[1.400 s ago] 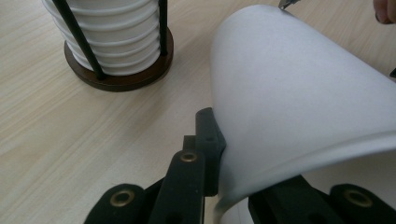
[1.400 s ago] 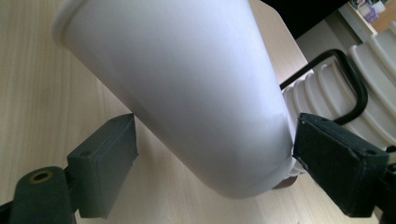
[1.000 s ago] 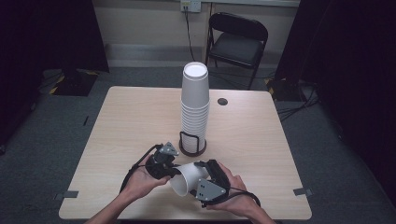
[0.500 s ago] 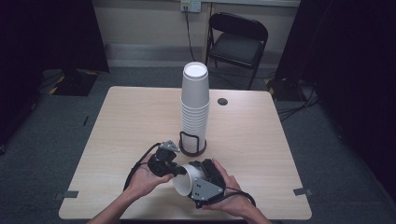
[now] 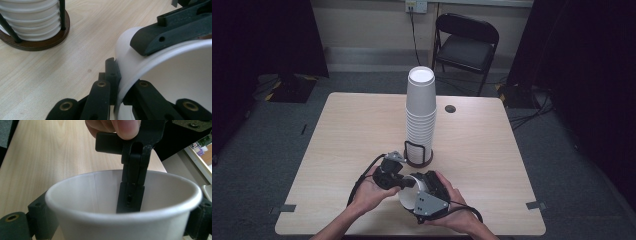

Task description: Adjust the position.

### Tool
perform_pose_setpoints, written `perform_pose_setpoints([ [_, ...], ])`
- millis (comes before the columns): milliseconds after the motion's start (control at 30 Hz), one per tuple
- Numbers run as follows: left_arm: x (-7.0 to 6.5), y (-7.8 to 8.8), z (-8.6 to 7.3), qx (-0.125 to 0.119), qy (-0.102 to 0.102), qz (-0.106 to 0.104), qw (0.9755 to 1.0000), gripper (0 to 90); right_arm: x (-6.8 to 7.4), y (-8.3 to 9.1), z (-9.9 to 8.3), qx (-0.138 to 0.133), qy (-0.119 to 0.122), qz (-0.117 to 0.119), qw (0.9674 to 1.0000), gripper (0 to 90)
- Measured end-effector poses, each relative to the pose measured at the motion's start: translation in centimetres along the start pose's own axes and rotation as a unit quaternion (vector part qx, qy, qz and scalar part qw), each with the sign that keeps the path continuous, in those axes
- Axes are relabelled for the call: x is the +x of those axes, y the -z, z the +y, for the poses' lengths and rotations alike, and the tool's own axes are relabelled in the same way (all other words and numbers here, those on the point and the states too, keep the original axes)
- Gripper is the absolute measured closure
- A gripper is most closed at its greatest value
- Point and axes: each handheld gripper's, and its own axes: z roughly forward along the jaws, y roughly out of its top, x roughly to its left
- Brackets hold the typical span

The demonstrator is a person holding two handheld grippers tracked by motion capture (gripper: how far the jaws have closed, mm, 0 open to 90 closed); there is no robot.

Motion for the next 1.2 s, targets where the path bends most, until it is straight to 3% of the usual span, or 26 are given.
perform_pose_setpoints([
  [67,-0.1,0.0,-0.1,0.004,0.003,0.005,1.0,87.1,0.0,-0.1,-0.1,0.001,0.0,-0.002,1.0,7.8],
  [300,-0.2,-0.6,-0.9,-0.018,0.013,-0.009,0.9997,86.4,0.3,0.3,-0.5,-0.001,-0.004,0.011,0.9999,9.6],
  [500,0.2,0.0,-1.1,-0.047,0.015,-0.006,0.9987,78.7,-0.5,0.8,-0.6,-0.019,-0.041,0.003,0.999,10.2],
  [633,0.4,0.3,-1.3,-0.066,0.025,-0.013,0.9975,77.2,-0.9,0.8,-0.8,-0.019,-0.059,0.002,0.9981,10.5],
  [767,0.5,0.4,-1.4,-0.079,0.022,-0.007,0.9966,76.0,-1.0,0.8,-0.9,-0.022,-0.072,0.003,0.9971,10.6],
  [1100,0.8,0.8,-1.8,-0.095,0.02,0.004,0.9953,71.0,-1.3,0.5,-1.1,-0.024,-0.094,0.004,0.9952,11.0],
  [1200,0.8,0.9,-1.8,-0.104,0.011,0.008,0.9944,69.1,-1.5,0.5,-1.2,-0.027,-0.111,0.005,0.9934,11.0],
])
